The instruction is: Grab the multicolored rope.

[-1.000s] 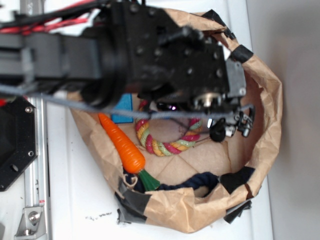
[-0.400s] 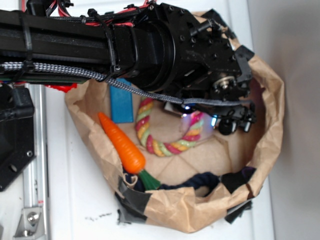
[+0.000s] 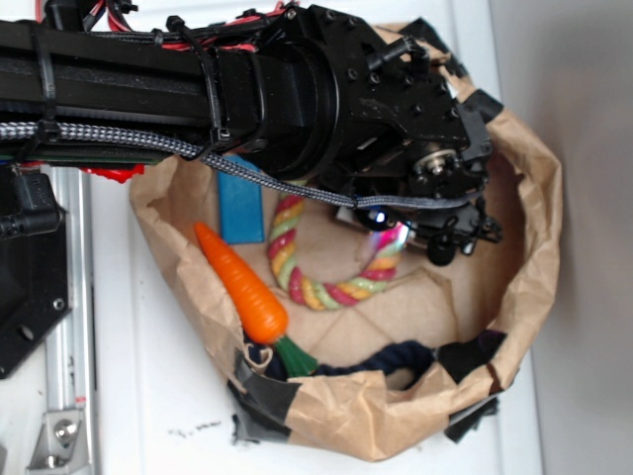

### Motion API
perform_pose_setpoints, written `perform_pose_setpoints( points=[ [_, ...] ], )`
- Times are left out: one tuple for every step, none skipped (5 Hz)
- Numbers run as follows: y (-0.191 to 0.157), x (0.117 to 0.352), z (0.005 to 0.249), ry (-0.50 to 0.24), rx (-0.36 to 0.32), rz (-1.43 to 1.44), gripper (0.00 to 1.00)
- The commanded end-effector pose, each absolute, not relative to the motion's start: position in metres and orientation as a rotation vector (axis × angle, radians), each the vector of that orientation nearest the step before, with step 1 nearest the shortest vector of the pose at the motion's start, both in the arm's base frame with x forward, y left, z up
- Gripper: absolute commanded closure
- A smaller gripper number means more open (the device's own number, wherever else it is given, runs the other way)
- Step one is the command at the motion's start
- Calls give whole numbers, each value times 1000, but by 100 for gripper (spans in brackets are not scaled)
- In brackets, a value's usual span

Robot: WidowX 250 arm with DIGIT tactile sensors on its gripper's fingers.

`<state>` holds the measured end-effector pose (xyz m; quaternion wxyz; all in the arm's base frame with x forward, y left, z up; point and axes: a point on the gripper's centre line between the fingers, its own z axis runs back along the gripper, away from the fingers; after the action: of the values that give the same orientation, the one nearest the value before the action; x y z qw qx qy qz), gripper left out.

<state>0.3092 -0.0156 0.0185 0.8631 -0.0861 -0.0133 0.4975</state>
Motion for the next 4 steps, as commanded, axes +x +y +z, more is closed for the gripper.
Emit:
perform_pose_setpoints(
  points=[
    [-1, 320, 89, -269, -173, 626, 100],
    [-2, 304, 139, -293, -249, 376, 100],
    [-7, 287, 190, -212, -270, 164, 100],
    [-16, 281, 207, -173, -216, 29, 100]
  ],
)
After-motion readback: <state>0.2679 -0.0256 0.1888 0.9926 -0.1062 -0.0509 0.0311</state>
